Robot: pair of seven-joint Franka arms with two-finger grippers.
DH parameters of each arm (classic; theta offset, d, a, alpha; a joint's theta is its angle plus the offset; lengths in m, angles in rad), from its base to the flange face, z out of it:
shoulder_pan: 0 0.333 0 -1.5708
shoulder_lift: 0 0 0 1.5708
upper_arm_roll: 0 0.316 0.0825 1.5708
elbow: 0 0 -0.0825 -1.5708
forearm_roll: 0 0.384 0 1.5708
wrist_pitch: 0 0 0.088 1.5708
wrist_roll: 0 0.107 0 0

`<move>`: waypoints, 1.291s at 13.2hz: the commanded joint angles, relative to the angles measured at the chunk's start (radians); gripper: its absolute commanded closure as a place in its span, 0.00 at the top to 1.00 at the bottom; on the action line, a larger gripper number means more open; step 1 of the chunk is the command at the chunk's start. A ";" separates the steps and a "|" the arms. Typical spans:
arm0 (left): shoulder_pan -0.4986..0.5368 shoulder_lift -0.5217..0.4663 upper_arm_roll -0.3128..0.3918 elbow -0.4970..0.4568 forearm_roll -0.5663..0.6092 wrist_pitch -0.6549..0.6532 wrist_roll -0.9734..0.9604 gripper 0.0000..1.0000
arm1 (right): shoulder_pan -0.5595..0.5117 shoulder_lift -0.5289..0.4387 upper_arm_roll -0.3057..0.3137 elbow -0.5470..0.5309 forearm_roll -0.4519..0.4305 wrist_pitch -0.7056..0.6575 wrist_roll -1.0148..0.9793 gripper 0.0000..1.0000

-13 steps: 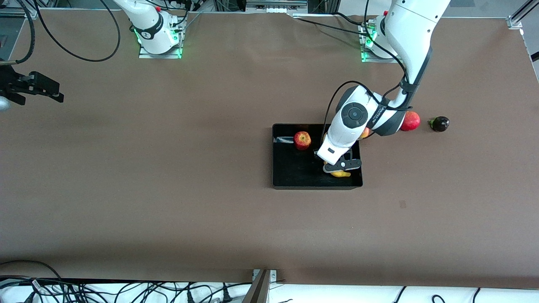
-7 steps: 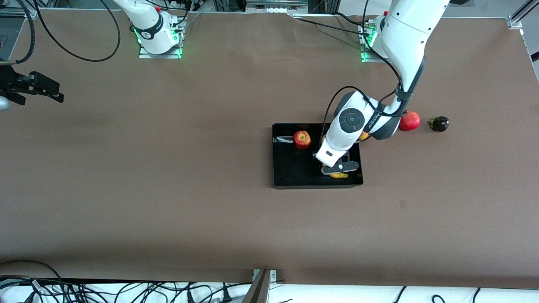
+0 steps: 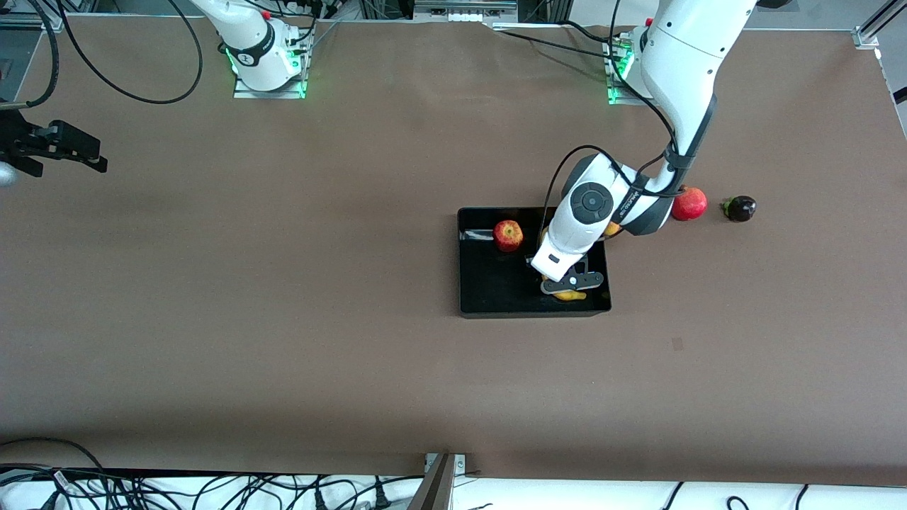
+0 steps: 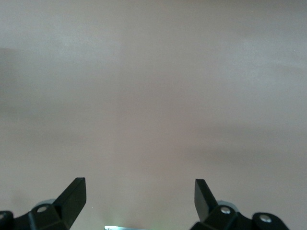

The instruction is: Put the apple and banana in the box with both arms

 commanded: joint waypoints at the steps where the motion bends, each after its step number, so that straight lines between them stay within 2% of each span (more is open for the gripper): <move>1: 0.002 0.019 0.000 0.035 0.017 0.005 0.003 1.00 | 0.000 0.009 0.006 0.023 -0.009 -0.009 0.003 1.00; 3: 0.002 0.013 0.000 0.070 0.014 -0.048 0.000 1.00 | 0.000 0.009 0.007 0.023 -0.009 -0.008 0.003 1.00; 7: 0.003 -0.044 0.003 0.174 -0.001 -0.297 0.004 1.00 | 0.000 0.009 0.006 0.023 -0.009 -0.009 0.003 1.00; 12: 0.033 -0.166 0.000 0.188 -0.032 -0.458 0.009 1.00 | 0.000 0.009 0.006 0.023 -0.009 -0.008 0.003 1.00; 17: 0.158 -0.234 0.000 0.327 -0.107 -0.745 0.269 1.00 | 0.000 0.009 0.006 0.023 -0.009 -0.008 0.003 1.00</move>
